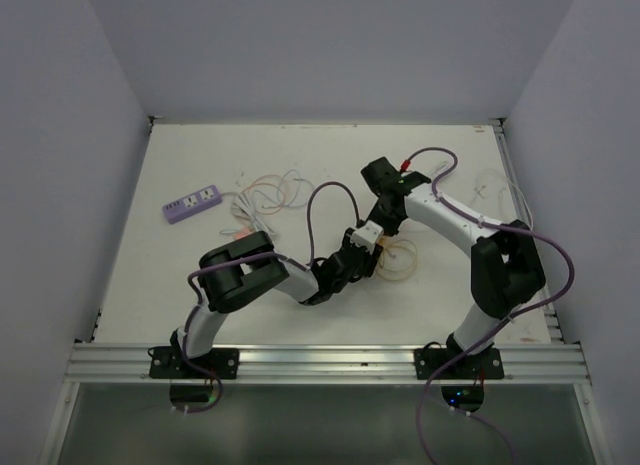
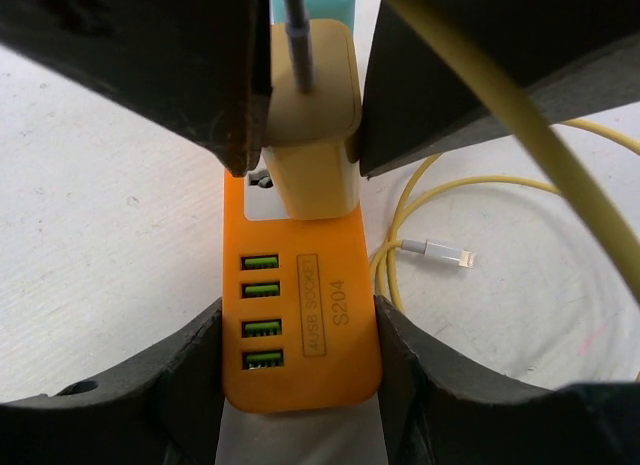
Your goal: Pull the plug off the socket
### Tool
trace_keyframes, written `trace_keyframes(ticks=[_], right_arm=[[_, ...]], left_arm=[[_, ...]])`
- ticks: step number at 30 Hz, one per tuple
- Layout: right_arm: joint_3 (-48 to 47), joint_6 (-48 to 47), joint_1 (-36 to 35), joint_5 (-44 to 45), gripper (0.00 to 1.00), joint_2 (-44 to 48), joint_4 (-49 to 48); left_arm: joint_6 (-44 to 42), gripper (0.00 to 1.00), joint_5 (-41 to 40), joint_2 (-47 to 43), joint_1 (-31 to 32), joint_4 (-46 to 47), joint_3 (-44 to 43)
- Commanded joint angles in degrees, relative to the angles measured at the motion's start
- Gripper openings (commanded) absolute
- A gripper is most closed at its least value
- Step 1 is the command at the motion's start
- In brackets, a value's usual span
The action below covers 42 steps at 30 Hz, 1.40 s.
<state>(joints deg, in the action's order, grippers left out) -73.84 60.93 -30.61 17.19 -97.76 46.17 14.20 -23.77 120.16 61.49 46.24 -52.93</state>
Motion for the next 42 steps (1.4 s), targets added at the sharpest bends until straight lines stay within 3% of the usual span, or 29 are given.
trace_keyframes(ticks=[1, 15, 25, 42], right_arm=[[-0.1, 2.6, -0.1, -1.7, 0.00, 8.4, -3.4], [0.7, -0.5, 0.6, -1.9, 0.00, 12.3, -6.6], [7.4, -3.4, 0.7, -3.5, 0.00, 17.9, -14.0], [17.1, -9.3, 0.6, -0.1, 0.03, 26.6, -11.5]], left_arm=[[3.6, 0.00, 2.3, 3.2, -0.6, -8.8, 0.4], [5.0, 0.00, 1.7, 2.6, -1.6, -9.3, 0.9], [6.0, 0.00, 1.2, 2.6, -2.3, -10.3, 1.2], [7.2, 0.00, -1.4, 1.0, -3.5, -11.5, 2.3]])
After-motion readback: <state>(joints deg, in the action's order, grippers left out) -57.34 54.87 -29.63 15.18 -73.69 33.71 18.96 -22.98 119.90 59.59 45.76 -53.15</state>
